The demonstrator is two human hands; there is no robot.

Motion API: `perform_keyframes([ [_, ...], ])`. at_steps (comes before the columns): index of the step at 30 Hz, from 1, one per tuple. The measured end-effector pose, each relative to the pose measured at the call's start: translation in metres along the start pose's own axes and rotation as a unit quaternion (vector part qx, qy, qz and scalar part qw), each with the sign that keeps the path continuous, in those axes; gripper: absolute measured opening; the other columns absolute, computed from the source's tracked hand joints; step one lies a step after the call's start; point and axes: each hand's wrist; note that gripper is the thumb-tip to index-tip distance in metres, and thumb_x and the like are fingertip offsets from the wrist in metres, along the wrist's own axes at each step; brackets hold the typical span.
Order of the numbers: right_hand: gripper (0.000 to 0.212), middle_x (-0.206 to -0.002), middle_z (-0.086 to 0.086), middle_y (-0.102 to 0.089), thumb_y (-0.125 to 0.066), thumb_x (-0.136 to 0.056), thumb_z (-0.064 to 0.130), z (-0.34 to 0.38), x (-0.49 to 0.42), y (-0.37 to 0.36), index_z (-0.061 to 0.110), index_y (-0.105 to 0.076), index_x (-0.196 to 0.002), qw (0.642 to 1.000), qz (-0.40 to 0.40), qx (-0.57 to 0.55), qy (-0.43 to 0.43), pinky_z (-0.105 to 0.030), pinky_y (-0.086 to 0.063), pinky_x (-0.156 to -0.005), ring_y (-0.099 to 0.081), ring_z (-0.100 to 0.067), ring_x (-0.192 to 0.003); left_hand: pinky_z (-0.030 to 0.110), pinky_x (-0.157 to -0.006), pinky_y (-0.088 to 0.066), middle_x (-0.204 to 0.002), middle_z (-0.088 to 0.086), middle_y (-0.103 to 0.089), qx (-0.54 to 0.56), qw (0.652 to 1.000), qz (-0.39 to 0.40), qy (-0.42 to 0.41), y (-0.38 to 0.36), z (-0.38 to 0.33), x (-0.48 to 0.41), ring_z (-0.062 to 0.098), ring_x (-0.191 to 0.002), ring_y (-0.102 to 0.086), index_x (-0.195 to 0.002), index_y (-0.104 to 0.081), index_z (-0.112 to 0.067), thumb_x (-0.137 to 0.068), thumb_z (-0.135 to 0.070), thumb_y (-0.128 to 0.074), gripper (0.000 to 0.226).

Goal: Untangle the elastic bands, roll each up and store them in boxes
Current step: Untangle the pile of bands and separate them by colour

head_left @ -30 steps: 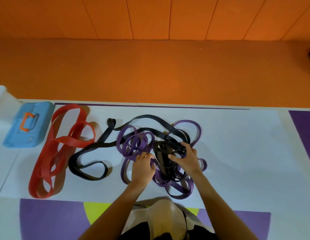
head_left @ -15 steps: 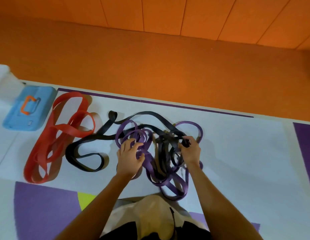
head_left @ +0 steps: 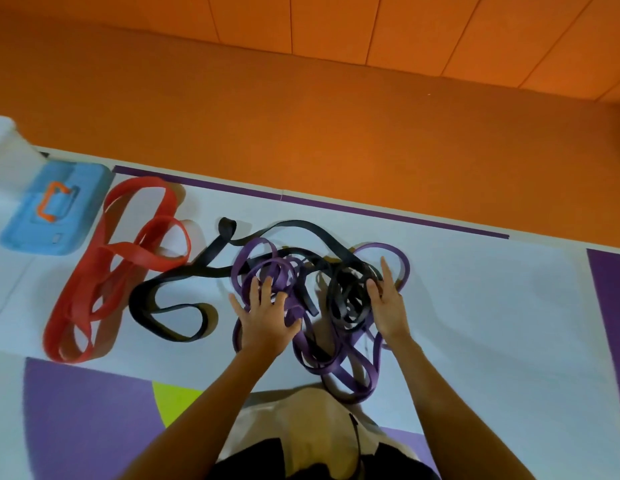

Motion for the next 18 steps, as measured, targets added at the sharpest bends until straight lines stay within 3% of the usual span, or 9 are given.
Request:
perform_keyframes([
  [1,0.061,-0.101,-0.001,-0.074,-0.045,-0.112,0.035,-0.004,0.003,0.002,0.029,-0.018,-0.167,1.000,-0.018,0.013,0.004,-0.026,-0.053,-0.082,-0.071,-0.015,-0.089,0.079,-0.119,-0.016,-0.164,0.015,-0.044,-0.019,0.998,-0.042,-0.033,0.002,-0.004,0.002,0.039,-0.158,-0.029,-0.137,-0.066,-0.021,-0.087,-0.057,-0.075,0.062],
  [3,0.056,-0.098,0.001,-0.075,-0.057,-0.108,0.036,-0.012,0.007,0.005,0.026,-0.036,-0.159,0.999,-0.042,0.025,-0.008,-0.024,-0.053,-0.081,-0.072,-0.017,-0.088,0.076,-0.119,-0.025,-0.163,0.014,-0.045,-0.023,0.987,-0.108,-0.113,0.005,-0.015,0.001,0.038,-0.157,-0.030,-0.140,-0.063,-0.021,-0.086,-0.051,-0.078,0.064],
  [6,0.034,-0.105,0.007,-0.075,-0.066,-0.103,0.032,-0.009,0.015,0.006,0.022,-0.063,-0.136,0.999,-0.028,-0.020,-0.010,-0.015,-0.055,-0.083,-0.074,-0.009,-0.101,0.073,-0.124,-0.015,-0.177,0.007,-0.009,0.029,0.971,-0.040,-0.233,0.012,-0.047,-0.010,0.034,-0.163,-0.001,-0.163,-0.022,-0.038,-0.092,-0.053,-0.072,0.088],
  [7,0.030,-0.105,0.008,-0.075,-0.065,-0.104,0.029,-0.007,0.018,0.003,0.022,-0.066,-0.133,0.999,0.002,-0.052,-0.005,-0.018,-0.058,-0.083,-0.074,-0.007,-0.101,0.074,-0.124,-0.012,-0.178,0.005,0.003,0.027,0.966,0.011,-0.256,0.012,-0.059,-0.015,0.035,-0.163,0.004,-0.165,-0.007,-0.043,-0.090,-0.056,-0.073,0.100],
  [8,0.027,-0.106,0.001,-0.075,-0.061,-0.107,0.027,-0.004,0.021,0.000,0.021,-0.067,-0.132,0.995,0.033,-0.095,-0.014,-0.029,-0.063,-0.086,-0.074,-0.014,-0.104,0.075,-0.124,-0.009,-0.177,0.003,0.013,0.017,0.963,0.061,-0.261,0.010,-0.070,-0.020,0.038,-0.163,0.006,-0.164,0.004,-0.046,-0.087,-0.058,-0.076,0.112],
  [10,0.026,-0.115,-0.020,-0.073,-0.055,-0.109,0.018,0.002,0.025,-0.002,0.012,-0.067,-0.133,0.970,0.056,-0.225,-0.073,-0.054,-0.061,-0.094,-0.070,-0.043,-0.110,0.078,-0.122,-0.007,-0.175,0.003,0.024,0.004,0.963,0.135,-0.232,0.007,-0.088,-0.030,0.042,-0.162,0.007,-0.163,0.014,-0.048,-0.081,-0.061,-0.081,0.126],
  [12,0.028,-0.120,-0.024,-0.072,-0.053,-0.109,0.008,0.004,0.031,0.001,0.006,-0.065,-0.134,0.942,0.025,-0.321,-0.091,-0.055,-0.060,-0.097,-0.070,-0.047,-0.111,0.079,-0.121,-0.008,-0.174,0.003,0.026,-0.002,0.968,0.158,-0.195,0.003,-0.098,-0.040,0.043,-0.162,0.006,-0.164,0.011,-0.046,-0.079,-0.063,-0.082,0.128],
  [14,0.027,-0.117,-0.019,-0.075,-0.051,-0.108,0.003,0.002,0.040,0.007,0.008,-0.065,-0.131,0.942,-0.042,-0.325,-0.071,-0.051,-0.060,-0.096,-0.073,-0.039,-0.110,0.079,-0.121,-0.009,-0.175,0.004,0.023,-0.027,0.972,0.149,-0.182,-0.001,-0.103,-0.048,0.043,-0.162,0.006,-0.166,0.001,-0.042,-0.078,-0.067,-0.081,0.122],
  [18,0.028,-0.110,0.005,-0.078,-0.052,-0.105,0.006,-0.029,0.062,0.016,0.024,-0.069,-0.118,0.973,-0.160,-0.140,-0.089,-0.059,-0.062,-0.082,-0.074,-0.024,-0.099,0.081,-0.119,-0.003,-0.176,0.009,0.014,-0.081,0.971,0.107,-0.196,-0.005,-0.115,-0.066,0.040,-0.162,0.014,-0.163,-0.020,-0.036,-0.081,-0.065,-0.077,0.104],
])
Point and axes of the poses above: each hand's wrist, its own x-axis away from the middle knuckle, its own y-axis out of the back of the hand, z = x × y
